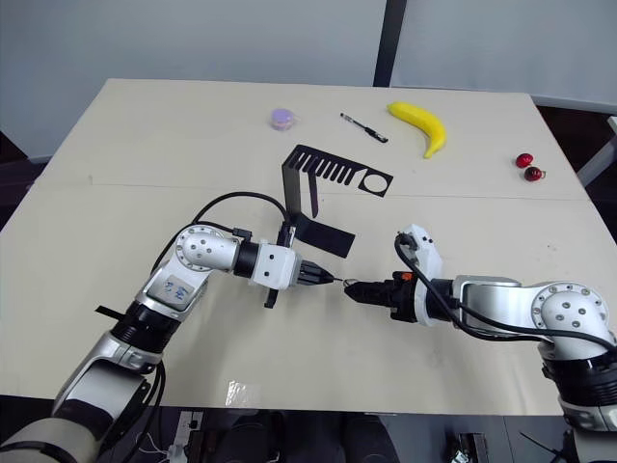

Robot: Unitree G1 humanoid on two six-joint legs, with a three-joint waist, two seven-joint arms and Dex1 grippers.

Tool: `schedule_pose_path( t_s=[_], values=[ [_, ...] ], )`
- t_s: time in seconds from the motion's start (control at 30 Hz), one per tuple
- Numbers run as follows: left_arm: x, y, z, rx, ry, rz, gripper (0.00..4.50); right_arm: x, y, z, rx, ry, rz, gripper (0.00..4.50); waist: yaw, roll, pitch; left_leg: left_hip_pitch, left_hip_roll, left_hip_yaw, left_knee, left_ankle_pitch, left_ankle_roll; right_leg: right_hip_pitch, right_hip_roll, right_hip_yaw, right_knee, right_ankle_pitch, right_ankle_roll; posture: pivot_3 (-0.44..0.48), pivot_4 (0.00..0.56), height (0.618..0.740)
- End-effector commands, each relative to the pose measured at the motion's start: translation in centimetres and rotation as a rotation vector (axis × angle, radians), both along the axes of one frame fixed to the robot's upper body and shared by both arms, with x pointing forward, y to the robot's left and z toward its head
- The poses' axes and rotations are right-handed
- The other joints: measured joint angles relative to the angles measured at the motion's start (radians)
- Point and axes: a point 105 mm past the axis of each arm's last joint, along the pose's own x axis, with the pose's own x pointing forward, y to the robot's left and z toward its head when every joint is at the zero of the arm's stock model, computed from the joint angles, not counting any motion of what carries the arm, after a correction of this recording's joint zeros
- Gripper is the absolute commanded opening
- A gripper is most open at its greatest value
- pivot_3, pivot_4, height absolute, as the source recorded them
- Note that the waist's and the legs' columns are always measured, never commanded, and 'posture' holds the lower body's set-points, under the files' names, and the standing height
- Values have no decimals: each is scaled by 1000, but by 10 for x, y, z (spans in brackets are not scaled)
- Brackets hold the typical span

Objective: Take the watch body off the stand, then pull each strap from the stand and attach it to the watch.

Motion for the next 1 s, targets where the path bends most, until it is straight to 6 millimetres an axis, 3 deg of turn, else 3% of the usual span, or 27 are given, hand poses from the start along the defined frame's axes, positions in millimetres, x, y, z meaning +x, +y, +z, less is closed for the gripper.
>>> schedule_pose_path(
  t_s=[0.03,0.57,1.0],
  values=[
    [-4,-4,9,-16,-34,-25,0,0,3,11,47,-26,7,1524,0,0,0,0,0,0,0,0,0,0,0,0,0,0,0,0,150,740],
    [-4,-2,8,-10,-32,-23,0,2,-4,9,36,-18,-15,1524,0,0,0,0,0,0,0,0,0,0,0,0,0,0,0,0,150,740],
    [-4,-4,8,-15,-29,-26,0,2,2,14,54,-35,2,1524,0,0,0,0,0,0,0,0,0,0,0,0,0,0,0,0,150,740]
  ],
)
